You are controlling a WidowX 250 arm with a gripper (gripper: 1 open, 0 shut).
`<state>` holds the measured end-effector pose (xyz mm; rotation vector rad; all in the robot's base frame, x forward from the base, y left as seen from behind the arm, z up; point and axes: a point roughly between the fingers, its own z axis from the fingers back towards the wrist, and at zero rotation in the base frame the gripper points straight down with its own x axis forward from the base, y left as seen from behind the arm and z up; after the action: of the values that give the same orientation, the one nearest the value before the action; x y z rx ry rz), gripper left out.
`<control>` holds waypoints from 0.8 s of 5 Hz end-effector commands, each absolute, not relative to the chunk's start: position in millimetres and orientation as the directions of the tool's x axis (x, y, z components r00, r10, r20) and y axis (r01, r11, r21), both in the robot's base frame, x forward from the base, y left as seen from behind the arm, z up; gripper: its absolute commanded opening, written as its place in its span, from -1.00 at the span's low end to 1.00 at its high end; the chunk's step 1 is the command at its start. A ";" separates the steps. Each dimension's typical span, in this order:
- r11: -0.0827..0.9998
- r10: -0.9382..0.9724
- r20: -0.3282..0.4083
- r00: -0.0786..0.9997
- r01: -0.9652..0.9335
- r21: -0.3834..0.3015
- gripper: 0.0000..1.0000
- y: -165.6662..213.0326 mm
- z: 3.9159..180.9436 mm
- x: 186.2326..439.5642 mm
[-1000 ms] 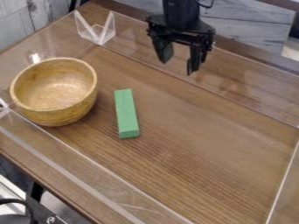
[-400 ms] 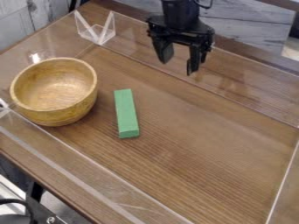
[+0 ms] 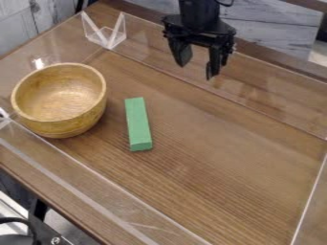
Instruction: Put the green block in the brown bowl
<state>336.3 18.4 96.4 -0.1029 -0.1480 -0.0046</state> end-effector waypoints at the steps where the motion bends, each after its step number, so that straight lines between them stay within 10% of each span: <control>1: 0.995 0.017 0.226 0.974 0.005 -0.095 1.00 28.0 112.8 350.2; 4: 0.995 0.027 0.234 0.972 -0.003 -0.103 1.00 29.5 106.0 356.3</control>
<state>345.4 24.8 86.8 -0.1124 -0.1688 0.0174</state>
